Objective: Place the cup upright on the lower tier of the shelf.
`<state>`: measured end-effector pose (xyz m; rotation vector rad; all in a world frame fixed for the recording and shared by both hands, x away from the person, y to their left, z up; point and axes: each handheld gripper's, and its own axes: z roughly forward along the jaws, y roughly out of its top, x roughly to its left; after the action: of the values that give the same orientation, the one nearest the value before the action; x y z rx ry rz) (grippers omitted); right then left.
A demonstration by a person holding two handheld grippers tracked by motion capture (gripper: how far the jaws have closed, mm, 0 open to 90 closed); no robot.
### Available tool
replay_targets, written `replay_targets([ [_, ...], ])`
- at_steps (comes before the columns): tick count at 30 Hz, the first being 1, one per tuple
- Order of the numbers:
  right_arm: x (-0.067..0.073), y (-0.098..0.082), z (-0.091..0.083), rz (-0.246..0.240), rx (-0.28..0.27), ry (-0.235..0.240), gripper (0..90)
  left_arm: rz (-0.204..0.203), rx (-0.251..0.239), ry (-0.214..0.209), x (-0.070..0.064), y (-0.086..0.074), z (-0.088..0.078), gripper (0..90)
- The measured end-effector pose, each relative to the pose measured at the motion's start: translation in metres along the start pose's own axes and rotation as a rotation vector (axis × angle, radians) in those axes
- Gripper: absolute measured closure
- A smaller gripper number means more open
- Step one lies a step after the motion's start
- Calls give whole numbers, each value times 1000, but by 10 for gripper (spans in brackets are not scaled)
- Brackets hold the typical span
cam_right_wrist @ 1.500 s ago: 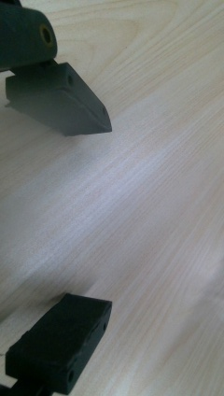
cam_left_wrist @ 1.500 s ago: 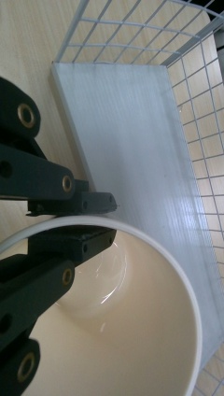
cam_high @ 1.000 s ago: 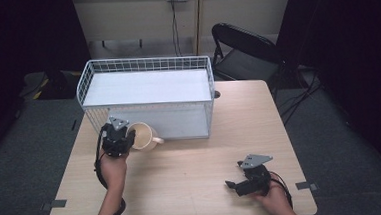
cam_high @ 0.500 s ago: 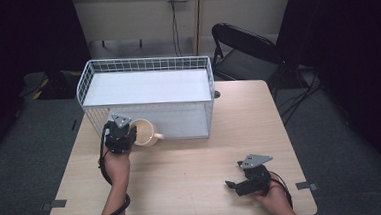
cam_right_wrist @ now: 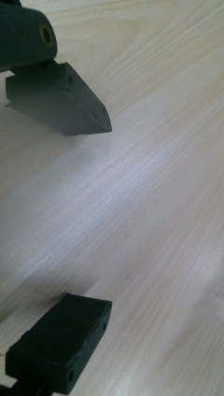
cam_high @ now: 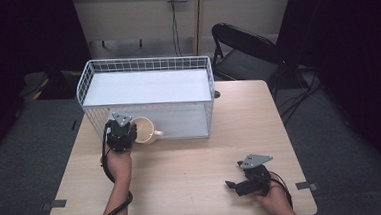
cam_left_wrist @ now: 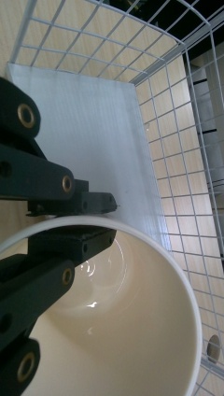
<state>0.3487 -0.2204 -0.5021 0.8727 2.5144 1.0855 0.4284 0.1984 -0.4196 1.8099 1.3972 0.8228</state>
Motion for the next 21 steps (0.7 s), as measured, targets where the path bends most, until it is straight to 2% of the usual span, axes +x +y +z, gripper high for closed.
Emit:
replay_targets([
  [6, 0, 0, 0, 0, 0, 0, 119, 9, -3, 11, 0, 4, 2, 833],
  [11, 0, 0, 0, 0, -1, -1, 119, -9, -13, 21, -2, 2, 7, 833],
  [21, 0, 0, 0, 0, 0, 0, 119, -6, -14, 39, -5, 2, 14, 833],
])
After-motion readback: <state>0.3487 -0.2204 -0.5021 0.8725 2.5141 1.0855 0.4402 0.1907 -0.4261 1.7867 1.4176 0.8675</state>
